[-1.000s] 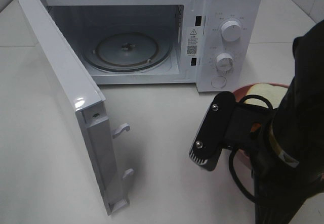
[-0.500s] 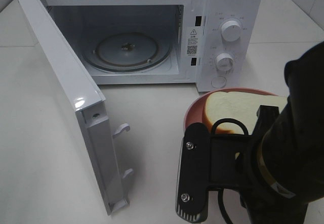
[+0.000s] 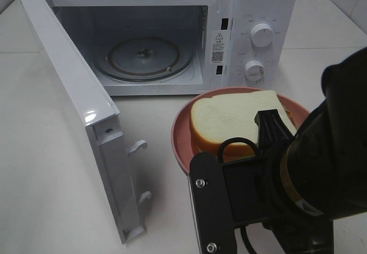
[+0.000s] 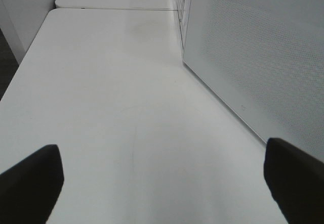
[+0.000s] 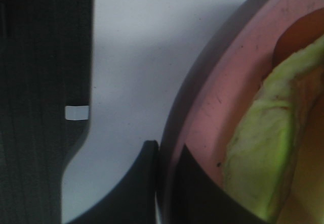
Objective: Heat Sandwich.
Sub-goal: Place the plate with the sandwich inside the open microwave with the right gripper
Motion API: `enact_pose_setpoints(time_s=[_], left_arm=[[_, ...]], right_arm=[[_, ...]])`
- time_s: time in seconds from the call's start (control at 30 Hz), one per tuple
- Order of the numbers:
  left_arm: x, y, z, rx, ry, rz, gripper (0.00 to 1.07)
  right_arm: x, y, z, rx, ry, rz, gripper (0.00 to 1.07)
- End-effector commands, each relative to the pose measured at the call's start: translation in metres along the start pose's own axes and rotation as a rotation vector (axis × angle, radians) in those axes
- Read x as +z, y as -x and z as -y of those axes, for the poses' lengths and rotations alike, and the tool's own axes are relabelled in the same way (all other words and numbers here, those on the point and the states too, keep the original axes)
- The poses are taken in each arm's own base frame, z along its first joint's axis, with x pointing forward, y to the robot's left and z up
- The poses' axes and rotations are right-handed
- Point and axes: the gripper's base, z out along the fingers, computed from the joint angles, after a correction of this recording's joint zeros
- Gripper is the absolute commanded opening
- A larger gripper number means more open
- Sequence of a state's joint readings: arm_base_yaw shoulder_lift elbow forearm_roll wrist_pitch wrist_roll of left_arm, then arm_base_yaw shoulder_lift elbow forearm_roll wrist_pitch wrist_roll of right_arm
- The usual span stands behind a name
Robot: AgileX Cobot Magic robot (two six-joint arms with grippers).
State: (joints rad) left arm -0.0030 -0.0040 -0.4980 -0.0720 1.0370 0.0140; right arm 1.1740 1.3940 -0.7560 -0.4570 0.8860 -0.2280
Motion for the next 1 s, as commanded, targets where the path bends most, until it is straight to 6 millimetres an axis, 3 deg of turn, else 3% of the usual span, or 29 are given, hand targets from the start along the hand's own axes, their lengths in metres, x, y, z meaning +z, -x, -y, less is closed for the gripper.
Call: enact_pose_setpoints(time_s=[0.03,0.17,0.43,1.0], left_arm=[[-0.003,-0.002,0.0,0.001,0.0,0.024,1.01],[-0.003,-0.002,0.0,0.001,0.0,0.024,1.01],[-0.003,-0.002,0.0,0.001,0.0,0.024,1.01],[-0.003,-0.002,0.0,0.001,0.0,0.024,1.01]], right_arm=[[-0.001,0.0,0.006,-0.019,-0.066,0.017,0.01],[-0.001,0.003,0.01,-0.084,-0.095,0.048,0.01],[0.011,-0.014,0.034,-0.147,-0.089,0.051,0.01],[0.025,-0.034,0.061,-0.295,-0.061,0.164,0.01]])
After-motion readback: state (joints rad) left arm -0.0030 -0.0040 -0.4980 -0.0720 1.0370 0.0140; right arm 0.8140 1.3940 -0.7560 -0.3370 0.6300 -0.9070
